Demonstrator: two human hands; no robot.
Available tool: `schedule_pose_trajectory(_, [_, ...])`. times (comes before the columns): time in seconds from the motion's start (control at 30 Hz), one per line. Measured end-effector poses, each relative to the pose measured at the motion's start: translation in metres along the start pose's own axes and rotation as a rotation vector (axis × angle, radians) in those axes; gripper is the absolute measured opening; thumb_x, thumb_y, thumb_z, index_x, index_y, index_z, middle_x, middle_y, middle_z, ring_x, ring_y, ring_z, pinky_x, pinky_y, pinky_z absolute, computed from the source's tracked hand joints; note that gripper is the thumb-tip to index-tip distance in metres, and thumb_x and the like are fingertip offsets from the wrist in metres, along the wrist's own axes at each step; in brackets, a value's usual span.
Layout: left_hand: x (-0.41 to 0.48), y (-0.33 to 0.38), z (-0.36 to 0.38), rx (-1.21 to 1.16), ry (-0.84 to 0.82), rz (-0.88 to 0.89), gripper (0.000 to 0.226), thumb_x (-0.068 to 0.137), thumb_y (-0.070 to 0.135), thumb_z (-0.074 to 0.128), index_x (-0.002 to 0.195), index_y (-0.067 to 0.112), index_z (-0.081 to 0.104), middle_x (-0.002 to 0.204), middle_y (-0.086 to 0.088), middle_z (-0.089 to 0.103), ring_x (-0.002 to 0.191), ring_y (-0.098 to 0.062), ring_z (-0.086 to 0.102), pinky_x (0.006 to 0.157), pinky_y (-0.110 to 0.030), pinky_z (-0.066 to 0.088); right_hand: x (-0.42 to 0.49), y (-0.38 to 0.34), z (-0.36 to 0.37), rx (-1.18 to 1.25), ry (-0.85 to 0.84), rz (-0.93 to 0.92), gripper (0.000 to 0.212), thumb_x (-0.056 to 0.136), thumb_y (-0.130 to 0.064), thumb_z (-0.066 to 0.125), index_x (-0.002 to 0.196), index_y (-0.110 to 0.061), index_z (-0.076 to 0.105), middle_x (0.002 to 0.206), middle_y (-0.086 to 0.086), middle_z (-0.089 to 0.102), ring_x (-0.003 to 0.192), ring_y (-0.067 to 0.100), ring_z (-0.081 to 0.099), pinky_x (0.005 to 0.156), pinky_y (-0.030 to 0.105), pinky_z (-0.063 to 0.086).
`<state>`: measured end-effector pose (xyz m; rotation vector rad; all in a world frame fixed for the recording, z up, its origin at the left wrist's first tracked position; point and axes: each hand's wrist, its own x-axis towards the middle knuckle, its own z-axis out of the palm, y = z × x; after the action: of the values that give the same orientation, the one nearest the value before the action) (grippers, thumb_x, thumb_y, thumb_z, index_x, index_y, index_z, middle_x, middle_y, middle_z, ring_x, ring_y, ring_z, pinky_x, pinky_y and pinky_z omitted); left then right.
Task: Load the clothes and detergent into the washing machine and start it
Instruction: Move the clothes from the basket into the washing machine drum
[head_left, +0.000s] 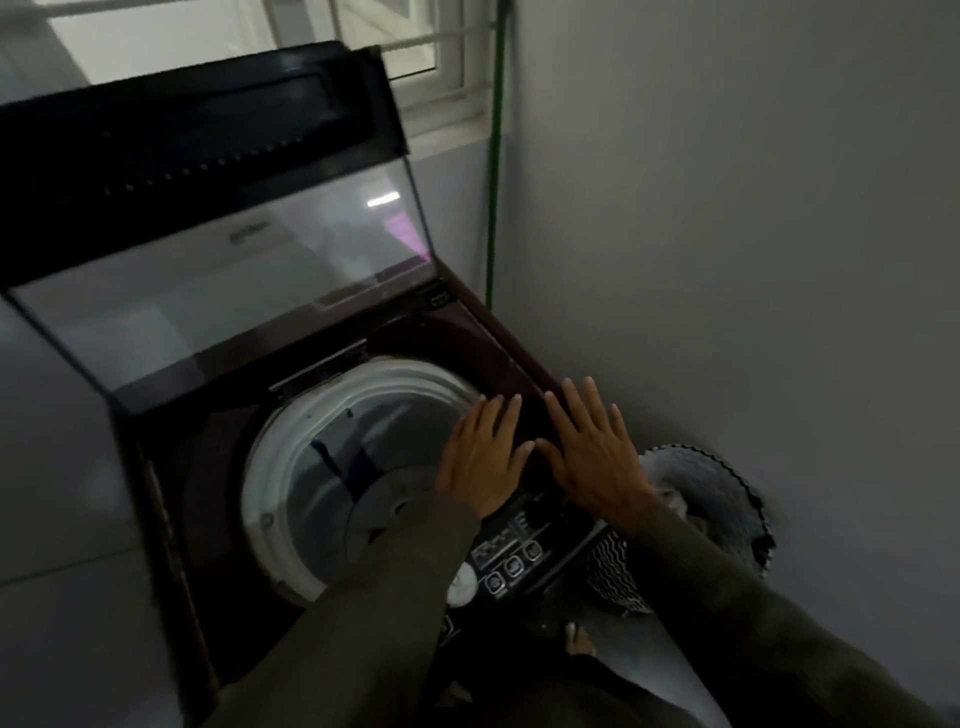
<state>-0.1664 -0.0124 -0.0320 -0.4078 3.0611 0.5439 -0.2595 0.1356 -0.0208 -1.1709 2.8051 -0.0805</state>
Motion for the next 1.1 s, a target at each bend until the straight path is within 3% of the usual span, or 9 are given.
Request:
schedule_pose_trajectory(0.17, [0.034, 0.064, 0.018, 0.059, -0.039, 0.106, 0.074, 0.095, 0.059, 0.004, 0.158, 0.020, 0.011, 0.164, -0.007, 0.014, 0.153, -0.026, 0.004, 0.123, -0.048, 0.012, -0.021, 0.064, -0.008, 0.084, 0.044, 0.121, 0.064, 0.101, -0.053, 0.018, 0.157, -0.021, 0.011, 0.165, 0.006, 0.001, 0.151, 0.029, -0.010, 0.120, 0.055, 0.012])
schedule_pose_trajectory(0.27, [0.061, 0.103, 0.034, 0.096, -0.074, 0.139, 0.066, 0.102, 0.055, 0.015, 0.158, 0.020, 0.010, 0.165, -0.006, 0.009, 0.153, -0.025, -0.002, 0.124, -0.047, 0.005, -0.030, 0.110, -0.004, 0.121, 0.048, 0.168, 0.066, 0.101, -0.054, 0.014, 0.157, -0.020, 0.008, 0.165, 0.007, -0.001, 0.151, 0.029, -0.011, 0.120, 0.052, 0.010])
schedule_pose_trajectory(0.5, [0.115, 0.176, 0.085, 0.205, -0.212, 0.133, 0.068, 0.104, 0.051, 0.025, 0.158, 0.018, 0.001, 0.166, -0.007, 0.004, 0.153, -0.027, -0.004, 0.125, -0.044, 0.000, -0.049, 0.209, 0.040, 0.223, -0.043, 0.245, 0.065, 0.103, -0.054, 0.021, 0.156, -0.017, 0.013, 0.164, 0.010, 0.006, 0.151, 0.030, -0.004, 0.121, 0.052, 0.015])
schedule_pose_trajectory(0.73, [0.144, 0.220, 0.151, 0.131, -0.373, 0.115, 0.068, 0.104, 0.047, 0.032, 0.157, 0.019, 0.001, 0.165, -0.008, 0.002, 0.153, -0.027, -0.004, 0.124, -0.043, 0.010, -0.068, 0.268, 0.113, 0.256, -0.246, 0.354, 0.068, 0.102, -0.051, 0.031, 0.156, -0.015, 0.012, 0.164, 0.012, 0.005, 0.151, 0.030, -0.003, 0.119, 0.053, 0.019])
schedule_pose_trajectory(0.93, [0.144, 0.229, 0.238, 0.007, -0.483, 0.064, 0.066, 0.101, 0.041, 0.039, 0.157, 0.019, 0.013, 0.164, -0.007, 0.010, 0.152, -0.026, 0.005, 0.121, -0.041, 0.021, -0.075, 0.301, 0.183, 0.323, -0.384, 0.445, 0.074, 0.098, -0.053, 0.039, 0.156, -0.017, 0.010, 0.164, 0.011, 0.004, 0.152, 0.029, 0.001, 0.118, 0.048, 0.016])
schedule_pose_trajectory(1.1, [0.143, 0.218, 0.326, -0.165, -0.472, 0.000, 0.080, 0.084, 0.055, 0.013, 0.156, 0.021, 0.022, 0.165, -0.002, 0.010, 0.153, -0.021, 0.008, 0.116, -0.040, 0.034, -0.068, 0.319, 0.259, 0.366, -0.506, 0.498, 0.072, 0.097, -0.048, 0.043, 0.155, -0.020, 0.011, 0.164, 0.007, 0.000, 0.152, 0.026, -0.004, 0.119, 0.050, 0.020])
